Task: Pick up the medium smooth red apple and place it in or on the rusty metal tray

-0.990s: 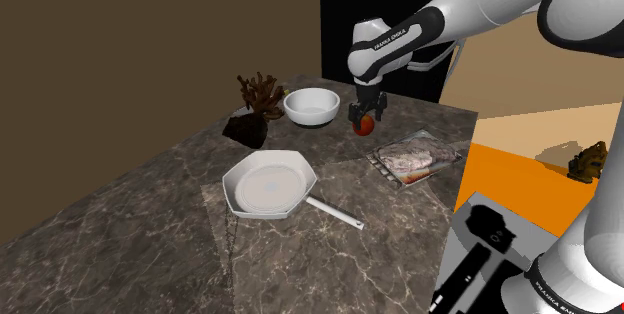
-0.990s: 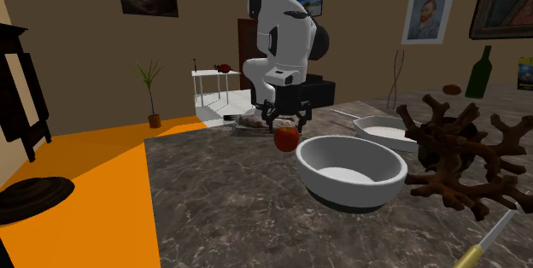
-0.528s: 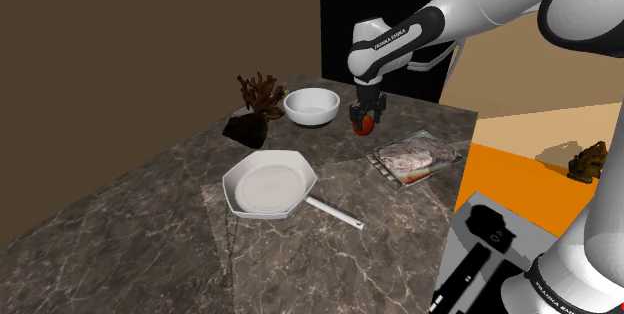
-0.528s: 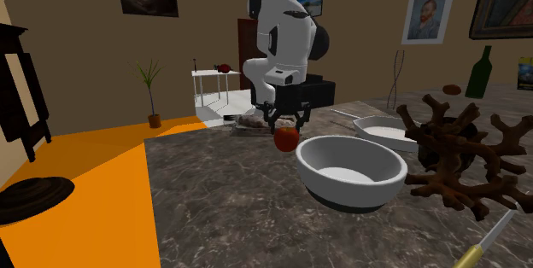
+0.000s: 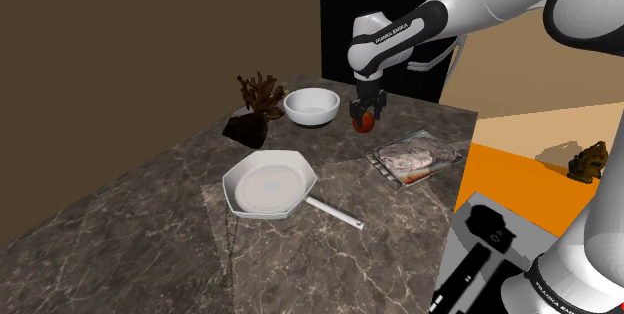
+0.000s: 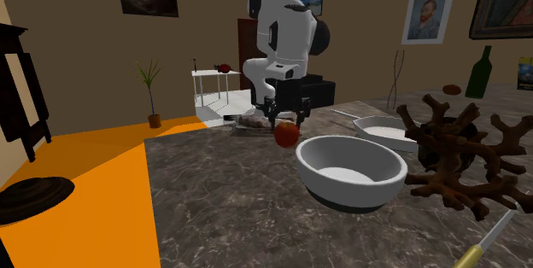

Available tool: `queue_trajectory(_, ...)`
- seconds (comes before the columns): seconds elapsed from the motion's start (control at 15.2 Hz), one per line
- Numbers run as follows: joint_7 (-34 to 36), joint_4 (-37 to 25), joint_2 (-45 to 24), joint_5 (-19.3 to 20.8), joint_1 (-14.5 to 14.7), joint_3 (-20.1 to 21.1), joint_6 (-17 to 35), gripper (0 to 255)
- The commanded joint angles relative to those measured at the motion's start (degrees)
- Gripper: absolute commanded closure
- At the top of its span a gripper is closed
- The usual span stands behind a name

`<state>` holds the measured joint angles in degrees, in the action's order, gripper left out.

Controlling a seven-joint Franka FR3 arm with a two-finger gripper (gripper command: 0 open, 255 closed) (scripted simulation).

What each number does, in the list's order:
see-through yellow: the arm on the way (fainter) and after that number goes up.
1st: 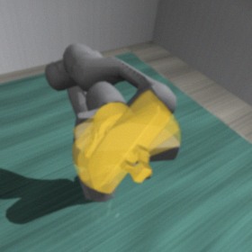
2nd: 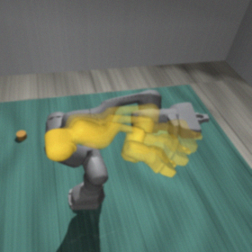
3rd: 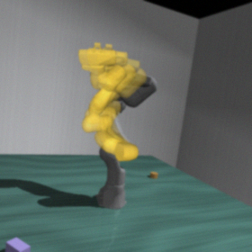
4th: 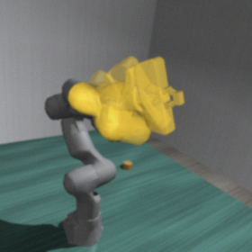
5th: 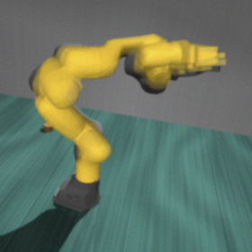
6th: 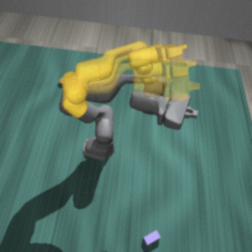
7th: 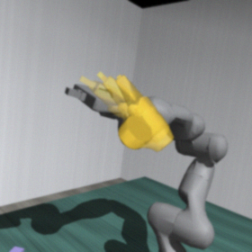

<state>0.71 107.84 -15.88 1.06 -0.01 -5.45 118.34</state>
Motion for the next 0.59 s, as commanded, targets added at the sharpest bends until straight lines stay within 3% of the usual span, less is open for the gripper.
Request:
queue_trajectory(0.0,-0.1,-0.7,0.7,0.1,0.0,0.0,-1.4,255)
queue_trajectory(0.53,-0.1,-3.9,3.0,0.2,0.0,-0.1,-6.9,255)
